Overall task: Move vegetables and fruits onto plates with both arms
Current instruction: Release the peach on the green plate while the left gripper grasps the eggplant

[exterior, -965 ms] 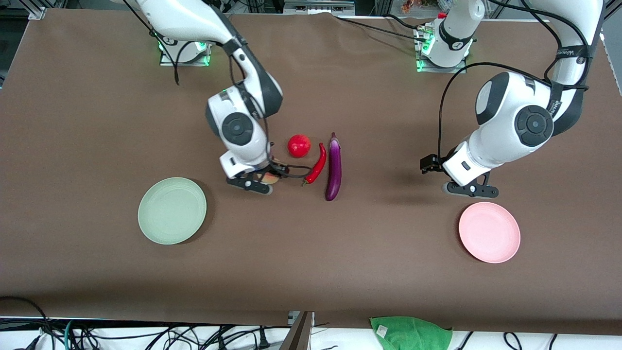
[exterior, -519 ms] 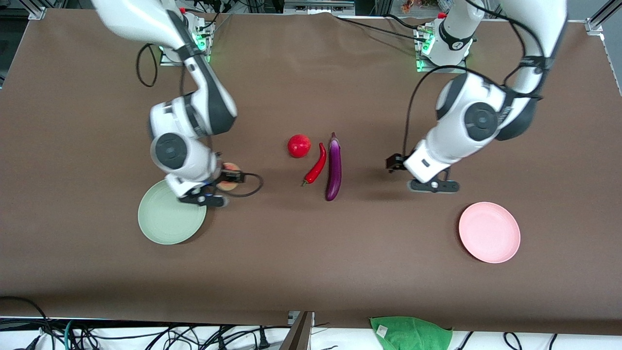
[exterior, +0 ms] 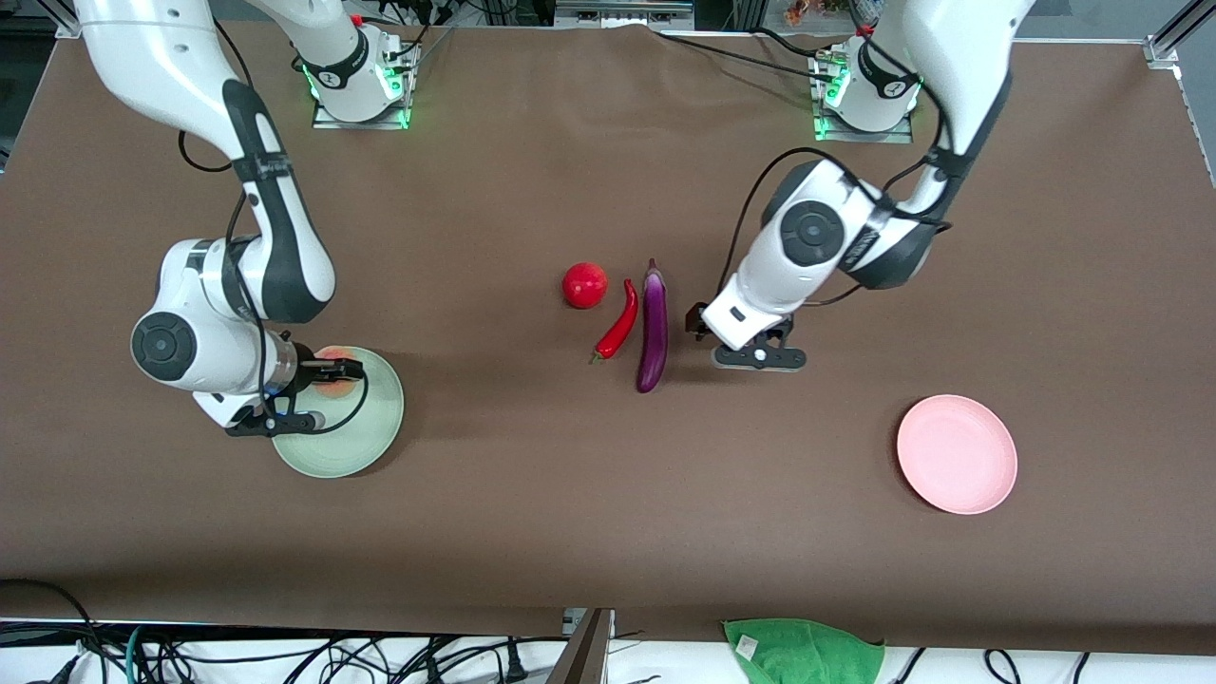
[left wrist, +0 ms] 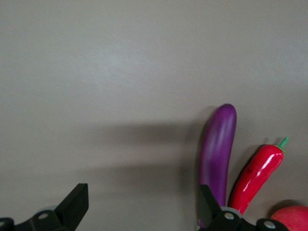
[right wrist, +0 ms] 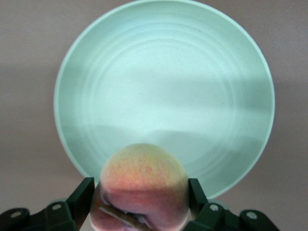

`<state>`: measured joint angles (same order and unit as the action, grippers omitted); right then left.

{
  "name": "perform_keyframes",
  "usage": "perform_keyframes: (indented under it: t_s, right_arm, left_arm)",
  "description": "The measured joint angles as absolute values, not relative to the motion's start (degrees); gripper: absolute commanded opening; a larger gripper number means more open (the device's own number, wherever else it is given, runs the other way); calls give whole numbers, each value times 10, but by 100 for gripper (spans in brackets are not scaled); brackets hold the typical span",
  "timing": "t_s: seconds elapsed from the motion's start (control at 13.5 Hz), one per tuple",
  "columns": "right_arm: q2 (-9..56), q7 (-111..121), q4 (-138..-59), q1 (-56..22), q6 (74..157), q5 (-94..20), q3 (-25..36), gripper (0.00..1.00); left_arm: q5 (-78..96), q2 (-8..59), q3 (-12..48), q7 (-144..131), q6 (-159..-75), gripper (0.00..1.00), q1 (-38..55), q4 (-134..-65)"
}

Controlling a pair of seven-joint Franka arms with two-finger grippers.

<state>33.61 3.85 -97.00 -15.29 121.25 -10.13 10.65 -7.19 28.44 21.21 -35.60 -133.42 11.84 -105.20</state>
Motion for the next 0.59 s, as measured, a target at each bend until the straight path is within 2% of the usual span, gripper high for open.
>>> perform_keyframes:
  t_s: [0.15,0.22,0.3,0.37,0.45,0.59]
  right_arm:
    - [346,44,-975,-153,1228,-105,105,44]
    - [348,44,-975,-153,1232,-106,104,54]
    - [349,47,-975,-152,1234,-109,104,72]
    - [350,52,-975,-151,1236,-115,104,77]
    - [350,58,-975,-150,1238,-121,104,87]
    - [351,66,-973,-147,1242,-125,104,98]
  left_arm:
    - [-91,305,212,-393,-1343,100,143,-1049]
    - [-95,313,212,-400,-1346,100,151,-1047]
    - [-102,320,212,-403,-1353,100,156,-1047]
    - [-109,326,212,-404,-1365,100,159,-1046]
    - [-112,332,212,-404,-1375,100,161,-1046]
    - [-114,344,212,-406,-1383,100,169,-1046]
